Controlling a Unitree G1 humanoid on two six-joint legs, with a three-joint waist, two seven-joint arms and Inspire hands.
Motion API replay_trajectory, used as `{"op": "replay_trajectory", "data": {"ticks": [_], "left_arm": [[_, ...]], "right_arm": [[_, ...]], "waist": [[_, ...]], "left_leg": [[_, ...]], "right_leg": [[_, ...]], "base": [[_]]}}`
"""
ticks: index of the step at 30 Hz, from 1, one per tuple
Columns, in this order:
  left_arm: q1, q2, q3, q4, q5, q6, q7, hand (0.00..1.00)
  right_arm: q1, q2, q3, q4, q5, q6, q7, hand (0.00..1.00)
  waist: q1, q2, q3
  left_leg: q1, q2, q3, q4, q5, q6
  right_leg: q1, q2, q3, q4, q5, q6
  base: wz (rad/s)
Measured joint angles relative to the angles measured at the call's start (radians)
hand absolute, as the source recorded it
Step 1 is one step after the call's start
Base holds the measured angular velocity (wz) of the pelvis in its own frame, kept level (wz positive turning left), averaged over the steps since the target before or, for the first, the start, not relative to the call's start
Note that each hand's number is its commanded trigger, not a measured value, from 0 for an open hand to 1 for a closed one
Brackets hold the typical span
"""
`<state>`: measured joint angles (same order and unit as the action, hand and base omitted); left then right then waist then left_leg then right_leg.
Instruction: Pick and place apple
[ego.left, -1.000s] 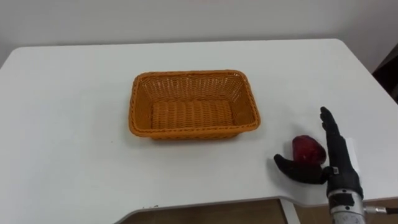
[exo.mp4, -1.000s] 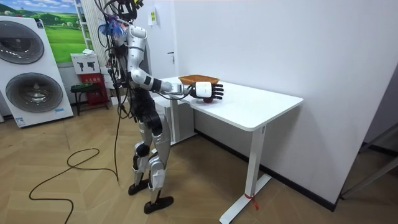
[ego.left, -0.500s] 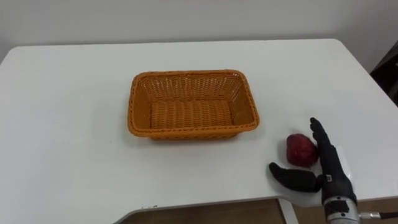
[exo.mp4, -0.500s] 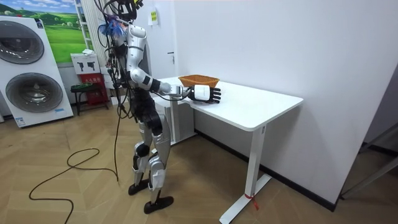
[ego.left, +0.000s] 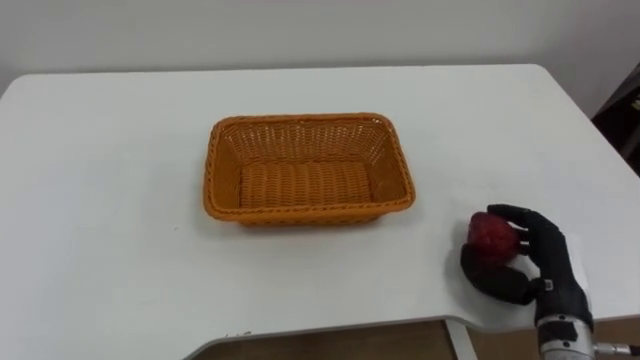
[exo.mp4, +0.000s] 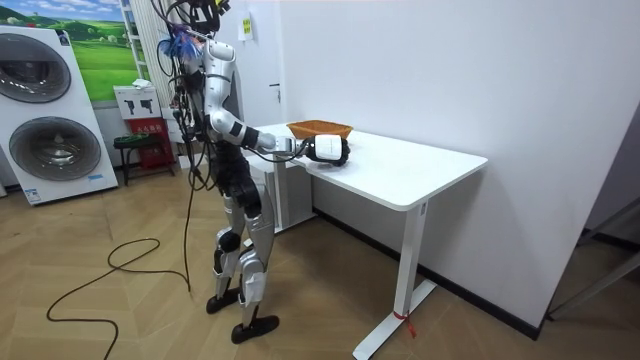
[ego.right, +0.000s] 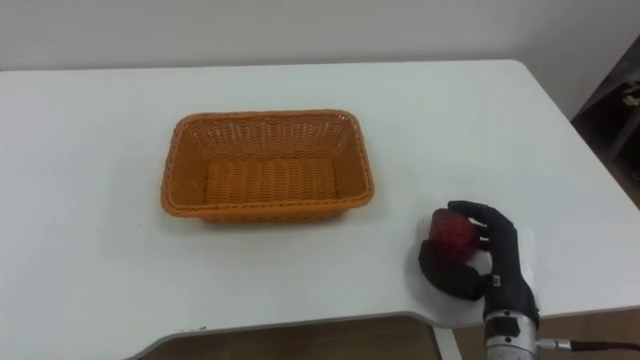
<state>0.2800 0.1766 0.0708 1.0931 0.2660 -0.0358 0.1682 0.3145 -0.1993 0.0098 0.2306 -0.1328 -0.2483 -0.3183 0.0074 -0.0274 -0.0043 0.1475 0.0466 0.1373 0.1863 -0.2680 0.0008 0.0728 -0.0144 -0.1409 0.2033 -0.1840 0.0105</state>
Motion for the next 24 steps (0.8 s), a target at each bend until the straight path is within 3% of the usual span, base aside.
{"op": "replay_trajectory", "data": {"ticks": [14,24], "left_arm": [[0.009,-0.001,-0.011,0.005,0.0,0.002,0.027,0.0],[-0.001,-0.007,-0.018,0.031,0.001,0.004,0.017,0.0]], "right_arm": [[-0.044,0.0,0.006,0.021,0.011,0.019,-0.026,1.0],[-0.169,-0.001,0.009,0.032,0.139,0.034,-0.057,1.0]], "waist": [[0.004,0.009,0.001],[0.031,0.014,0.0112]], "left_leg": [[0.003,0.0,0.001,0.001,0.0,0.0],[-0.001,-0.001,0.0,0.001,0.001,0.001]], "right_leg": [[0.001,0.001,0.004,0.002,0.001,-0.001],[-0.005,-0.001,0.001,0.002,0.003,-0.001]], "base": [[0.0],[0.0]]}}
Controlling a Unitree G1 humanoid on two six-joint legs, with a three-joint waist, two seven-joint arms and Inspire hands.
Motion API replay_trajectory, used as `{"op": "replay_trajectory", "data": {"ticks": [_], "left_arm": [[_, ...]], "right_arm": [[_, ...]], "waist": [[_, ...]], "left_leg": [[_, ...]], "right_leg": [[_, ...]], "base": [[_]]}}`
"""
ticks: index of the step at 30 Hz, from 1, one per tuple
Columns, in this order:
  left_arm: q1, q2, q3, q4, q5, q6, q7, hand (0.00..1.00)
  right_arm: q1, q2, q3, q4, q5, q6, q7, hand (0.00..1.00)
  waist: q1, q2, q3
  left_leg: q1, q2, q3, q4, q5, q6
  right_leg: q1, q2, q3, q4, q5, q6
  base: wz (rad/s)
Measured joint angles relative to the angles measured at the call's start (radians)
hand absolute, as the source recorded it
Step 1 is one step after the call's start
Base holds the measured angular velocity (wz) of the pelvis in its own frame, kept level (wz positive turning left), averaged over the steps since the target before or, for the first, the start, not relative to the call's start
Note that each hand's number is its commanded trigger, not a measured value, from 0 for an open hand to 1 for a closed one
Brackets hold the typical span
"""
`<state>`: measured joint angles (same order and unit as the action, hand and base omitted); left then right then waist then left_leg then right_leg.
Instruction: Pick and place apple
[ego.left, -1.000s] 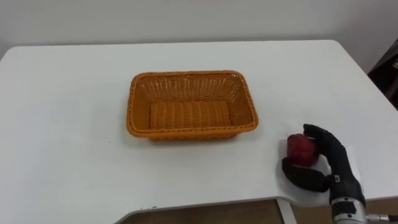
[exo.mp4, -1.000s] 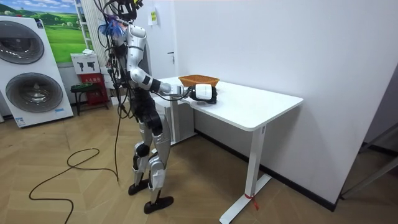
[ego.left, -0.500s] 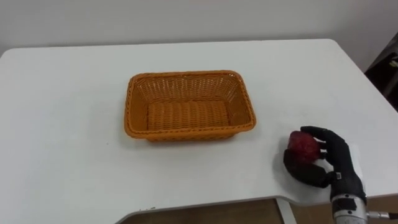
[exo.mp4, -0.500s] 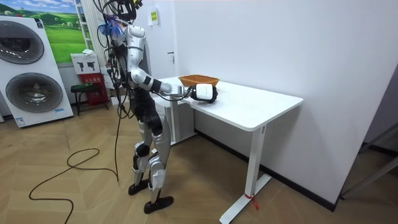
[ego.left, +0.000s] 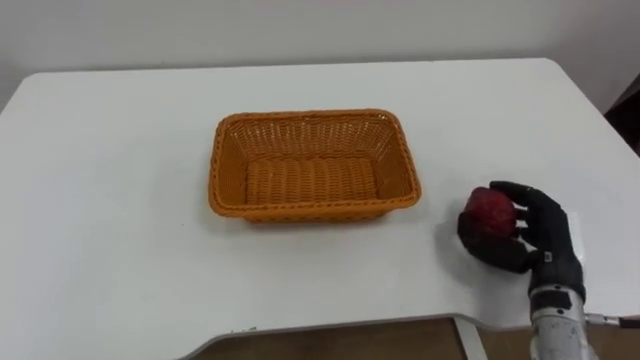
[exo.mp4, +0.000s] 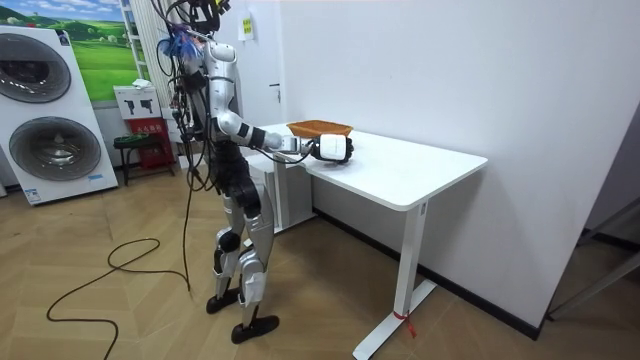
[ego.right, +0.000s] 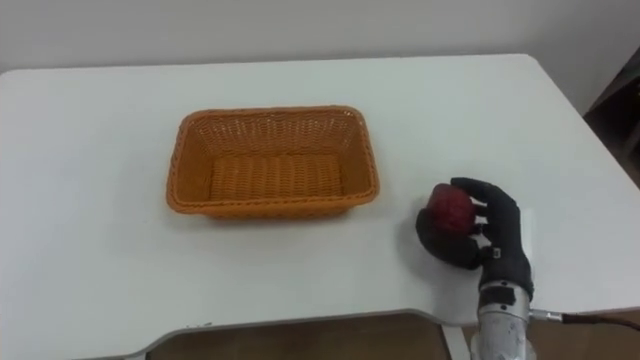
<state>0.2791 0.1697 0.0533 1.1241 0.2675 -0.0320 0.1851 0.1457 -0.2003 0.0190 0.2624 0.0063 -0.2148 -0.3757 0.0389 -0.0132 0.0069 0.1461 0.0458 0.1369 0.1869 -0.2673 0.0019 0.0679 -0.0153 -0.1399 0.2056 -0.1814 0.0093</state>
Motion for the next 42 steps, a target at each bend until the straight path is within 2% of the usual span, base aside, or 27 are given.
{"op": "replay_trajectory", "data": {"ticks": [4,8,14,16,18,21,29,42], "left_arm": [[0.0,0.0,0.001,-0.003,0.002,0.0,-0.019,0.0],[-0.006,0.001,0.001,-0.01,0.01,0.0,-0.04,0.0],[0.0,0.004,0.0,-0.014,0.009,0.006,-0.035,0.0],[-0.003,0.004,-0.006,-0.014,0.008,0.006,-0.024,0.0],[-0.006,0.005,-0.018,0.001,0.01,0.006,-0.018,0.0],[-0.005,0.005,-0.02,0.001,0.01,0.015,-0.022,0.0],[-0.018,0.006,-0.027,0.0,0.012,0.035,-0.052,0.0],[-0.028,0.005,-0.037,-0.001,0.042,0.055,-0.062,0.0]], "right_arm": [[-0.069,-0.003,-0.002,-0.003,0.001,0.0,-0.023,1.0],[-0.113,-0.014,-0.002,-0.036,-0.001,0.0,-0.053,1.0],[-0.168,-0.04,0.005,-0.066,-0.005,-0.002,-0.09,1.0],[-0.171,-0.04,0.008,-0.066,-0.005,-0.002,-0.093,1.0],[-0.172,-0.04,0.015,-0.066,-0.004,-0.001,-0.087,1.0],[-0.176,-0.04,0.035,-0.085,-0.008,-0.001,-0.076,1.0],[-0.181,-0.04,0.091,-0.133,-0.051,-0.001,-0.011,1.0],[-0.181,-0.039,0.147,-0.133,-0.06,0.033,0.06,0.99]], "waist": [[0.007,-0.006,0.0012],[0.022,-0.016,-0.0045],[0.038,-0.014,-0.0034],[0.043,-0.014,-0.0027],[0.052,-0.014,0.0033],[0.054,-0.021,0.0068],[0.071,-0.024,-0.0008],[0.094,-0.015,-0.003]], "left_leg": [[-0.002,0.0,-0.002,0.0,0.0,0.0],[-0.012,-0.001,-0.015,0.003,0.0,0.0],[-0.01,-0.001,-0.034,0.002,0.001,-0.001],[-0.009,-0.001,-0.035,0.002,0.001,-0.001],[0.0,-0.001,-0.034,0.0,0.001,-0.001],[-0.004,-0.001,-0.033,0.001,0.002,-0.001],[0.0,-0.001,-0.032,0.001,0.003,-0.001],[-0.002,-0.007,-0.045,0.001,0.008,0.003]], "right_leg": [[0.0,0.0,-0.002,-0.001,0.0,0.0],[-0.002,-0.002,-0.017,-0.003,0.0,0.0],[0.006,-0.002,-0.034,-0.004,0.0,0.0],[0.008,-0.002,-0.035,-0.004,0.0,0.0],[0.018,-0.003,-0.039,-0.006,0.0,0.0],[0.015,-0.003,-0.039,-0.006,0.0,0.0],[0.019,-0.003,-0.038,-0.006,0.0,0.0],[0.023,-0.012,-0.051,-0.005,0.0,0.0]], "base": [[0.0],[0.1],[0.06],[0.0],[0.0],[0.0],[0.0],[0.02]]}}
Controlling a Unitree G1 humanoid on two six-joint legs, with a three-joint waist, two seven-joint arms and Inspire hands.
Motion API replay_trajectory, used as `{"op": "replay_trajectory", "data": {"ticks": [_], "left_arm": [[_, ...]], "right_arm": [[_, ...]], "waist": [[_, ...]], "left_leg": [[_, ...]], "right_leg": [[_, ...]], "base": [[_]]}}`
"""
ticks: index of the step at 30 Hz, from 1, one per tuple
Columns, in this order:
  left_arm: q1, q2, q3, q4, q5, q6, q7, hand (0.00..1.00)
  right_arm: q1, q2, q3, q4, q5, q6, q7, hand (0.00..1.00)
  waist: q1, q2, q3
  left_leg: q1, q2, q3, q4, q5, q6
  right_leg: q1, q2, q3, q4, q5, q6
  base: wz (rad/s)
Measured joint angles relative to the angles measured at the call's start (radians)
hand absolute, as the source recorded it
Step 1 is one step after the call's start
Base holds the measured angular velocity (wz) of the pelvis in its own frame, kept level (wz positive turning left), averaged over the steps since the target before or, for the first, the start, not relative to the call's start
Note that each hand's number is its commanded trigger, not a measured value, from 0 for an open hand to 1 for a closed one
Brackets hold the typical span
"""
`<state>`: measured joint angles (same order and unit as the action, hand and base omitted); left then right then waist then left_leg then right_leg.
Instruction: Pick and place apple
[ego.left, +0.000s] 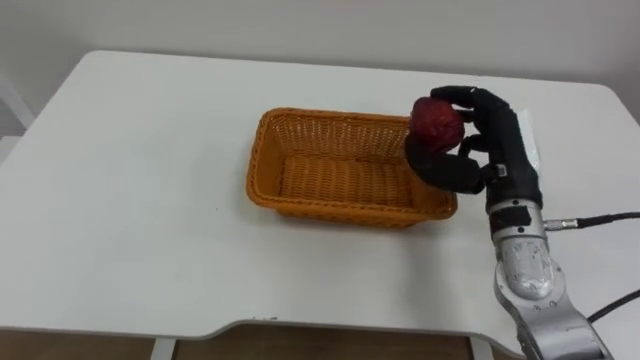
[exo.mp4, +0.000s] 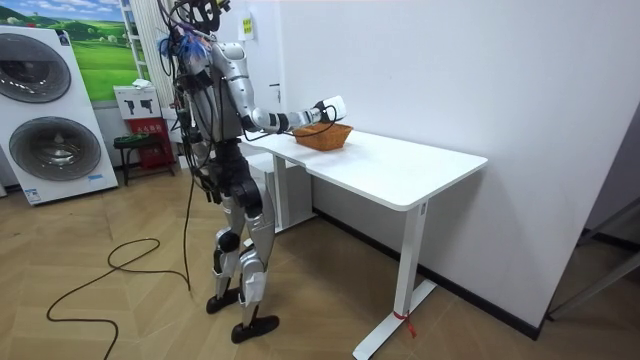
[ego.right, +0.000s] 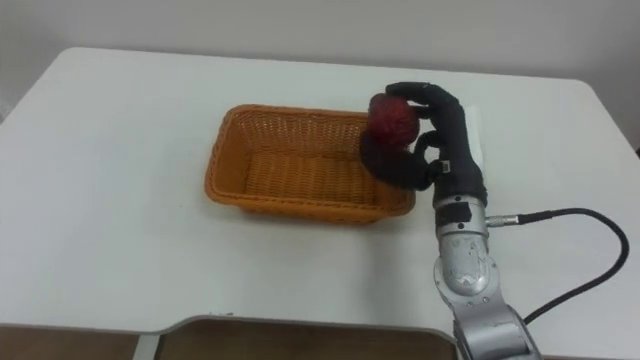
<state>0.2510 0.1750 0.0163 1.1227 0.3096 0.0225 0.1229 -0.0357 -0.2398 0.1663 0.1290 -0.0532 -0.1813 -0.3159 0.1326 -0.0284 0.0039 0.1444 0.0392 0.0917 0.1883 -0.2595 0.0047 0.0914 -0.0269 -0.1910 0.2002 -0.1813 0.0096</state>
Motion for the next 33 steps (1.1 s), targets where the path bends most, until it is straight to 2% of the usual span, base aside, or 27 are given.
{"op": "replay_trajectory", "data": {"ticks": [1,2,3,14,21,25,28,31,33], "left_arm": [[-0.001,0.0,0.0,0.0,0.0,0.0,0.0,0.0],[-0.002,0.0,0.0,0.0,0.0,0.0,0.0,0.0],[-0.002,0.0,-0.001,0.0,0.0,0.0,0.0,0.0],[-0.006,-0.003,-0.002,0.004,0.0,0.002,0.0,0.0],[-0.006,-0.003,-0.001,0.008,0.0,0.007,-0.001,0.0],[-0.006,-0.003,-0.001,0.008,0.0,0.015,-0.001,0.0],[-0.006,-0.003,-0.002,0.007,-0.001,0.02,-0.003,0.0],[-0.003,-0.003,-0.003,0.007,-0.003,0.021,-0.003,0.0],[0.001,-0.003,-0.004,0.007,-0.003,0.02,-0.003,0.0]], "right_arm": [[0.0,0.0,0.0,0.0,0.0,0.0,0.005,0.49],[0.0,0.0,0.001,0.0,0.0,0.0,0.014,0.22],[0.0,0.0,0.004,0.0,0.0,0.0,0.017,0.0],[-0.001,0.0,0.01,0.0,0.0,0.001,0.059,0.0],[-0.001,0.0,0.01,0.0,0.0,0.001,0.059,0.0],[-0.001,0.0,0.01,-0.001,0.0,0.001,0.058,0.0],[-0.001,0.0,0.009,-0.015,0.0,0.009,0.058,0.0],[-0.001,0.0,0.008,-0.053,0.0,0.009,0.053,0.0],[-0.001,-0.002,0.003,-0.074,0.0,0.008,0.044,0.0]], "waist": [[0.0,0.0,0.0002],[0.002,0.001,0.0006],[0.004,0.003,0.0016],[0.007,-0.001,0.0027],[0.007,-0.009,-0.0016],[0.006,-0.008,-0.0013],[0.002,-0.007,0.0002],[-0.004,-0.002,0.0053],[-0.017,-0.001,0.0064]], "left_leg": [[0.0,0.0,0.0,0.0,0.0,0.0],[-0.001,0.0,-0.001,0.0,0.0,0.0],[-0.002,0.0,-0.005,0.0,0.001,0.0],[-0.013,-0.002,-0.013,0.001,0.006,-0.001],[-0.013,-0.003,-0.013,0.001,0.006,-0.001],[-0.012,-0.002,-0.013,0.001,0.007,-0.001],[-0.009,-0.002,-0.014,0.001,0.007,-0.001],[0.0,-0.002,-0.013,0.0,0.007,-0.001],[0.006,-0.002,-0.012,-0.001,0.007,-0.001]], "right_leg": [[0.0,0.0,0.0,0.0,0.0,0.0],[0.0,-0.001,-0.001,0.0,0.0,0.0],[0.0,-0.001,-0.004,0.001,0.0,0.0],[-0.005,-0.003,-0.01,0.001,0.0,0.0],[-0.004,-0.004,-0.01,0.001,0.0,0.0],[-0.003,-0.004,-0.011,0.001,0.0,0.0],[0.002,-0.003,-0.011,0.0,0.0,0.0],[0.015,-0.001,-0.008,-0.012,0.001,0.001],[0.02,-0.001,-0.01,-0.012,0.001,0.001]], "base": [[0.04],[0.04],[0.05],[0.03],[0.0],[0.0],[0.01],[0.0],[0.0]]}}
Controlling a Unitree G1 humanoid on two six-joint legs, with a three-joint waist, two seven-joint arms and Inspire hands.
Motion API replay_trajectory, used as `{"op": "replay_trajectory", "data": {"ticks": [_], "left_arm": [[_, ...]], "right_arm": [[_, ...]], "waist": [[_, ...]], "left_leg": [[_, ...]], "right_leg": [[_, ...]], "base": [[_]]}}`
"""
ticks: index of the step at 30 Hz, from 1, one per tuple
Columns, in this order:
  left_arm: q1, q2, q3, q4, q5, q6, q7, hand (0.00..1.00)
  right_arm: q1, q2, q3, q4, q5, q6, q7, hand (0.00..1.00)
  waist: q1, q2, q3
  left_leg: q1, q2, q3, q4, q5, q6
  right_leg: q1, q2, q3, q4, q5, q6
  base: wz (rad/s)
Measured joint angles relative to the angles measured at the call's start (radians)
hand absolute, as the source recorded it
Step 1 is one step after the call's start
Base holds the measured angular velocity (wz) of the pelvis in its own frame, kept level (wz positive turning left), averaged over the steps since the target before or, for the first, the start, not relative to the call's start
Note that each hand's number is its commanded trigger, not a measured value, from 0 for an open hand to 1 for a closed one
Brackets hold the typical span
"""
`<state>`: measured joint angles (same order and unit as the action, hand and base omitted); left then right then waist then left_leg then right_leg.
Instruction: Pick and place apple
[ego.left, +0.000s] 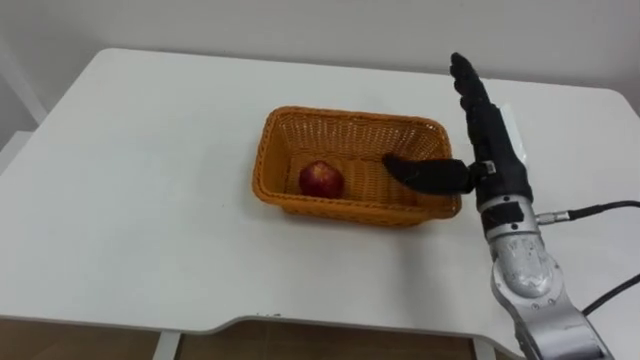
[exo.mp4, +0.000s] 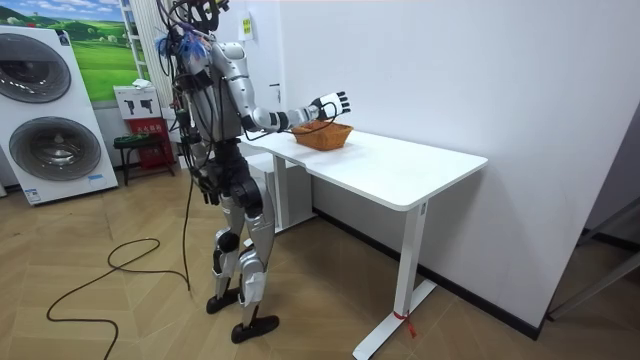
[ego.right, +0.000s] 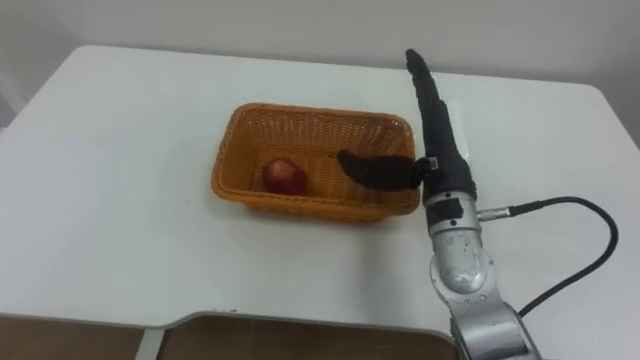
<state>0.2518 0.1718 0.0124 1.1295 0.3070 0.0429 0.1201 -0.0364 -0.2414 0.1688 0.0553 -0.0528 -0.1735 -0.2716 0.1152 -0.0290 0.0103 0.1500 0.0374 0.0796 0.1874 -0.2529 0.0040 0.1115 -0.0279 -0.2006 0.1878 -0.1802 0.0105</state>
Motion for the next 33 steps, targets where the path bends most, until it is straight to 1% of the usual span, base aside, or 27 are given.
{"op": "replay_trajectory", "data": {"ticks": [4,5,7,8,9,10,12,13,15,17,18,19,21,22,23,24,25,26,27,29,30,31,33], "left_arm": [[0.004,0.0,0.007,-0.004,0.003,-0.012,0.0,0.0],[0.007,0.001,0.013,-0.006,0.004,-0.019,0.0,0.0],[0.015,0.003,0.024,-0.013,0.004,-0.025,0.0,0.0],[0.021,0.005,0.025,-0.013,0.004,-0.029,0.002,0.0],[0.026,0.004,0.029,-0.012,0.003,-0.032,0.003,0.0],[0.029,0.003,0.035,-0.012,0.003,-0.033,0.003,0.0],[0.035,0.002,0.063,-0.012,0.003,-0.039,0.003,0.0],[0.035,0.002,0.066,-0.011,0.003,-0.04,0.004,0.0],[0.039,0.002,0.082,-0.011,0.002,-0.043,0.008,0.0],[0.049,0.003,0.084,-0.011,0.002,-0.042,0.022,0.0],[0.054,0.003,0.085,-0.011,0.002,-0.041,0.027,0.0],[0.056,0.003,0.088,-0.011,0.001,-0.041,0.028,0.0],[0.06,0.004,0.102,-0.011,0.001,-0.041,0.028,0.0],[0.062,0.004,0.105,-0.011,0.001,-0.041,0.028,0.0],[0.069,0.004,0.107,-0.011,0.0,-0.041,0.028,0.0],[0.076,0.004,0.107,-0.012,0.0,-0.04,0.028,0.0],[0.082,0.004,0.107,-0.013,0.0,-0.038,0.028,0.0],[0.092,0.004,0.108,-0.025,-0.001,-0.032,0.028,0.0],[0.095,0.004,0.117,-0.044,-0.001,-0.027,0.029,0.0],[0.092,0.004,0.132,-0.05,0.0,-0.02,0.031,0.0],[0.088,0.004,0.133,-0.053,0.0,-0.019,0.041,0.0],[0.088,0.003,0.132,-0.056,0.0,-0.019,0.045,0.0],[0.088,0.004,0.133,-0.076,-0.001,-0.015,0.048,0.0]], "right_arm": [[0.0,0.001,-0.047,-0.035,-0.006,-0.001,-0.018,0.0],[0.0,0.001,-0.077,-0.051,-0.01,-0.001,-0.03,0.0],[0.0,0.0,-0.128,-0.069,-0.004,-0.015,-0.068,0.0],[0.0,0.0,-0.162,-0.069,0.014,-0.028,-0.104,0.0],[0.0,-0.001,-0.2,-0.069,0.015,-0.03,-0.141,0.0],[0.001,-0.001,-0.221,-0.068,0.013,-0.031,-0.159,0.0],[0.001,-0.002,-0.297,-0.068,0.013,-0.041,-0.245,0.0],[0.001,-0.002,-0.313,-0.068,0.012,-0.045,-0.265,0.0],[0.011,-0.002,-0.37,-0.063,0.016,-0.052,-0.326,0.0],[0.029,-0.002,-0.4,-0.059,0.037,-0.052,-0.376,0.0],[0.037,-0.003,-0.422,-0.049,0.046,-0.053,-0.411,0.0],[0.04,-0.004,-0.437,-0.036,0.049,-0.055,-0.426,0.0],[0.065,-0.024,-0.496,0.027,0.066,-0.053,-0.486,0.0],[0.075,-0.026,-0.511,0.037,0.068,-0.053,-0.501,0.0],[0.091,-0.033,-0.533,0.055,0.084,-0.053,-0.54,0.0],[0.097,-0.034,-0.552,0.067,0.097,-0.051,-0.579,0.0],[0.097,-0.034,-0.559,0.077,0.102,-0.051,-0.597,0.0],[0.101,-0.035,-0.582,0.108,0.113,-0.052,-0.628,0.0],[0.109,-0.039,-0.605,0.15,0.137,-0.052,-0.647,0.0],[0.115,-0.04,-0.637,0.228,0.172,-0.047,-0.675,0.0],[0.123,-0.04,-0.645,0.279,0.192,-0.041,-0.691,0.0],[0.128,-0.04,-0.645,0.302,0.204,-0.039,-0.696,0.0],[0.162,-0.038,-0.645,0.41,0.253,-0.034,-0.697,0.0]], "waist": [[-0.02,-0.006,-0.0027],[-0.028,-0.007,-0.0034],[-0.038,-0.01,-0.0056],[-0.041,-0.013,-0.0094],[-0.05,-0.015,-0.0113],[-0.053,-0.016,-0.0116],[-0.058,-0.018,-0.0126],[-0.061,-0.018,-0.0126],[-0.085,-0.019,-0.013],[-0.092,-0.019,-0.0128],[-0.103,-0.019,-0.0127],[-0.11,-0.019,-0.0127],[-0.115,-0.021,-0.0125],[-0.118,-0.022,-0.0125],[-0.123,-0.025,-0.0112],[-0.135,-0.023,-0.0114],[-0.14,-0.024,-0.0111],[-0.154,-0.021,-0.0163],[-0.162,-0.026,-0.0158],[-0.167,-0.026,-0.0171],[-0.167,-0.029,-0.0158],[-0.168,-0.028,-0.0156],[-0.18,-0.025,-0.0161]], "left_leg": [[-0.006,-0.001,0.001,0.0,0.0,0.0],[-0.009,-0.001,0.0,0.001,0.0,0.0],[-0.013,-0.002,-0.001,0.003,0.0,0.0],[-0.011,-0.001,-0.001,0.003,0.0,0.0],[-0.004,-0.001,0.0,0.002,0.0,0.0],[-0.001,-0.001,0.0,0.002,0.0,0.0],[0.004,-0.001,0.003,0.001,0.0,0.0],[0.005,-0.001,0.003,0.001,0.0,0.0],[0.004,-0.001,0.002,0.001,0.0,0.0],[0.004,0.0,0.003,0.001,0.0,0.0],[0.004,-0.001,0.004,0.001,0.0,0.0],[0.004,-0.001,0.005,0.001,0.0,0.0],[0.01,0.001,0.015,0.0,0.0,0.0],[0.01,0.001,0.015,0.0,0.0,0.0],[0.009,0.001,0.018,-0.003,0.0,0.0],[0.009,0.002,0.023,-0.008,0.0,0.0],[0.008,0.002,0.025,-0.011,0.0,0.0],[0.007,0.002,0.028,-0.017,0.0,0.0],[0.006,0.002,0.028,-0.017,0.0,0.0],[0.006,0.002,0.029,-0.017,0.0,0.0],[0.007,0.002,0.034,-0.017,0.0,0.0],[0.008,0.002,0.036,-0.017,0.0,0.0],[0.005,0.003,0.037,-0.019,0.0,0.0]], "right_leg": [[-0.008,-0.001,0.0,0.003,0.0,0.0],[-0.01,-0.001,-0.003,0.002,0.0,0.0],[-0.011,-0.001,-0.006,0.001,0.0,0.0],[-0.01,-0.001,-0.007,0.001,0.0,0.0],[-0.005,0.0,-0.006,0.001,0.0,0.0],[-0.003,0.0,-0.006,0.001,0.0,0.0],[0.002,0.0,-0.005,-0.001,0.0,0.0],[0.002,0.001,-0.004,-0.001,0.0,0.0],[0.003,0.001,-0.004,-0.001,0.0,0.0],[0.002,0.001,-0.001,-0.001,0.0,0.0],[0.0,0.002,0.001,0.0,0.0,0.0],[-0.001,0.002,0.002,0.0,0.0,0.0],[-0.01,0.003,0.01,0.002,0.0,0.0],[-0.011,0.003,0.01,0.002,0.0,0.0],[-0.012,0.003,0.012,0.004,0.0,0.0],[-0.016,0.004,0.016,0.004,0.0,0.0],[-0.019,0.005,0.019,0.004,0.0,0.0],[-0.025,0.007,0.025,0.003,0.0,0.0],[-0.026,0.007,0.025,0.003,0.0,0.0],[-0.026,0.008,0.028,0.004,0.0,0.0],[-0.025,0.009,0.034,0.005,0.0,0.0],[-0.026,0.009,0.036,0.008,0.0,0.0],[-0.025,0.01,0.036,0.003,0.0,0.0]], "base": [[-0.01],[0.03],[0.0],[0.0],[0.0],[0.0],[-0.02],[0.0],[0.0],[-0.03],[-0.04],[-0.07],[-0.1],[-0.08],[-0.09],[-0.1],[-0.14],[-0.08],[-0.07],[-0.04],[-0.11],[-0.11],[0.0]]}}
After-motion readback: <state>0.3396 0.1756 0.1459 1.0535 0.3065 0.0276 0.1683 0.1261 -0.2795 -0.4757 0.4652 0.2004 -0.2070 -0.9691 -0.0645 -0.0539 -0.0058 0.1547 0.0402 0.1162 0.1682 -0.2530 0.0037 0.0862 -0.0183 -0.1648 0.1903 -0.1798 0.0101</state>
